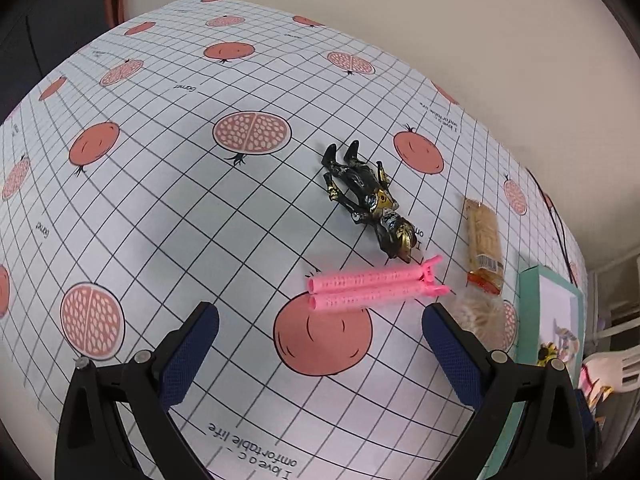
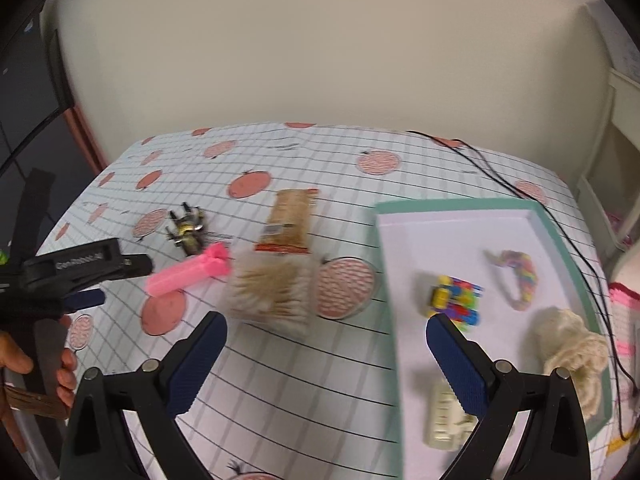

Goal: Organize objects
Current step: 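Withdraw both open tools from the tray toward the cotton swab box, then grasp the cotton swab box with the right tool while the left tool grasps the pink roller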

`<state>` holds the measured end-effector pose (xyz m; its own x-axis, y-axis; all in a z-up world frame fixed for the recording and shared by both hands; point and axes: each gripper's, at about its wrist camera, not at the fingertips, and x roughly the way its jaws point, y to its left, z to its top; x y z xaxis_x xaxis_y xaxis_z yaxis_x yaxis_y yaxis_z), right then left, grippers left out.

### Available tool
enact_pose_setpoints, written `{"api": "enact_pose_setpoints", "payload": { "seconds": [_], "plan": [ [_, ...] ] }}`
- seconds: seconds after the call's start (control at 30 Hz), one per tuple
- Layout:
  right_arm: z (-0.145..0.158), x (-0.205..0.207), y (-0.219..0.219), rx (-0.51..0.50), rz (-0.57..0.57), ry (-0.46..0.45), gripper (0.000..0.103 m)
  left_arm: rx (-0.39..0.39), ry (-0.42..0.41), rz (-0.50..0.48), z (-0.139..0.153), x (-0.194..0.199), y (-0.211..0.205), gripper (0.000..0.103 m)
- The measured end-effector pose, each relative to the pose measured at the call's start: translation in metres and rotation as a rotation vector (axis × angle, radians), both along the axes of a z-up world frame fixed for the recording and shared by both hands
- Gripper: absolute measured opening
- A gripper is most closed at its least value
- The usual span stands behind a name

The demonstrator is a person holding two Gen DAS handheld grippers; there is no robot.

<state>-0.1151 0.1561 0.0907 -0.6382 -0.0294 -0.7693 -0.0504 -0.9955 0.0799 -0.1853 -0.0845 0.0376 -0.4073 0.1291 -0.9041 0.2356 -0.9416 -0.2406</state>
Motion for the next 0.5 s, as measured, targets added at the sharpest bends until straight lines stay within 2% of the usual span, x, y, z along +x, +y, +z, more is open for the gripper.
{"api": "enact_pose_setpoints", "payload": {
  "seconds": [0.13,0.5],
  "plan": [
    [-0.003,-0.011,-0.014,0.004,0.036,-0.025,0.102,-0.048,0.031,-0.044,0.001,-0.004,0.003,0.101],
    [-0.022,-0.043,-0.024,0.009,0.035,-0.091,0.102,-0.07,0.09,-0.138,-0.006,-0.023,0.018,0.101]
  ]
}}
